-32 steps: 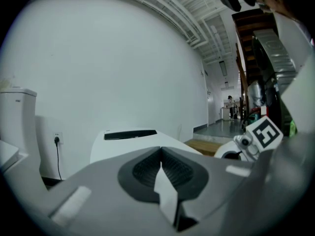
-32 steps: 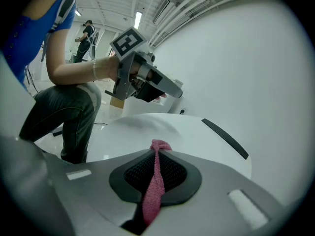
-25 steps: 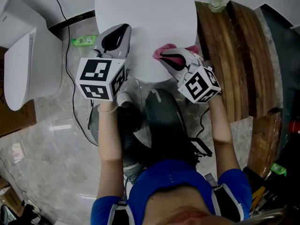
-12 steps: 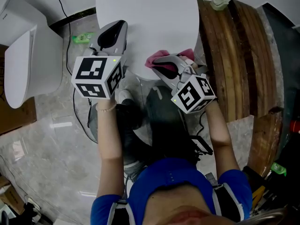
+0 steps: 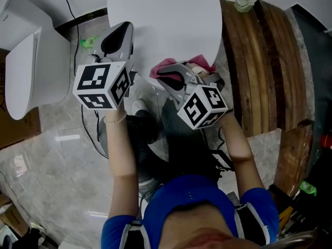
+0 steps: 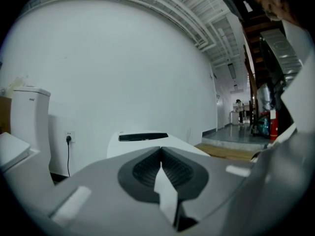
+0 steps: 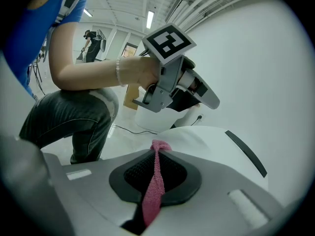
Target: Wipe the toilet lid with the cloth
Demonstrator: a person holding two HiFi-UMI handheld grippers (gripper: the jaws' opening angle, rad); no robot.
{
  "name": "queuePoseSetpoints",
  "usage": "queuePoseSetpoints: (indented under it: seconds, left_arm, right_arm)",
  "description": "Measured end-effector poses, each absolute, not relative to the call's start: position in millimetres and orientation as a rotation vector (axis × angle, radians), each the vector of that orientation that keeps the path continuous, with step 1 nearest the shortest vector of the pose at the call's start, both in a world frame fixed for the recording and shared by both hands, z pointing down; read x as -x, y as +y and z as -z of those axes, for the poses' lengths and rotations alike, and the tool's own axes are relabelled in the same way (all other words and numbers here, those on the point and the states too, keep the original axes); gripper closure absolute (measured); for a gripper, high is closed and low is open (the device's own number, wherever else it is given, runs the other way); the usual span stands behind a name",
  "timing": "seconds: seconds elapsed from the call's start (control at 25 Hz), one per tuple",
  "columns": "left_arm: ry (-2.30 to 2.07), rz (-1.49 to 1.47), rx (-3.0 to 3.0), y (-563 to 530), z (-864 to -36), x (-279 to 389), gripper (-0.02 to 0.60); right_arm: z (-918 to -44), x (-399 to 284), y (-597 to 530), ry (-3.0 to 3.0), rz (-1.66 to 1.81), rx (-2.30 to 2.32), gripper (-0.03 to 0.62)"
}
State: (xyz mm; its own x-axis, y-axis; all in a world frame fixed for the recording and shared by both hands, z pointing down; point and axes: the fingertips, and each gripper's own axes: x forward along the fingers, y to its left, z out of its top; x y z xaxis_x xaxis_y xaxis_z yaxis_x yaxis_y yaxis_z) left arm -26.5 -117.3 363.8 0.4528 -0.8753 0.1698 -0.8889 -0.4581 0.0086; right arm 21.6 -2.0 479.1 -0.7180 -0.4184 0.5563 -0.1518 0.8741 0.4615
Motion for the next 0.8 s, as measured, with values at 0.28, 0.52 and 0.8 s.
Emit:
queuePoseSetpoints:
  seconds: [0.28, 0.52, 0.8]
  left_arm:
    - [-1.602, -0.215, -2.582, -120.9, -364.9, 34.0, 0.580]
    - [-1.623, -0.224, -2.566, -121.3, -366.9, 40.6, 0.580]
    - [-1.629, -0.233, -2.556, -123.2, -368.9, 43.1, 0.580]
  right_arm:
    - [-479.8, 2.4, -9.4, -2.342, 0.534, -0.403, 0.579]
    - [-480.8, 11.6, -13.1, -2.351, 0.511, -0.367, 0.578]
    - [-479.1, 15.7, -26.6, -2.354, 0.439, -0.346, 0.578]
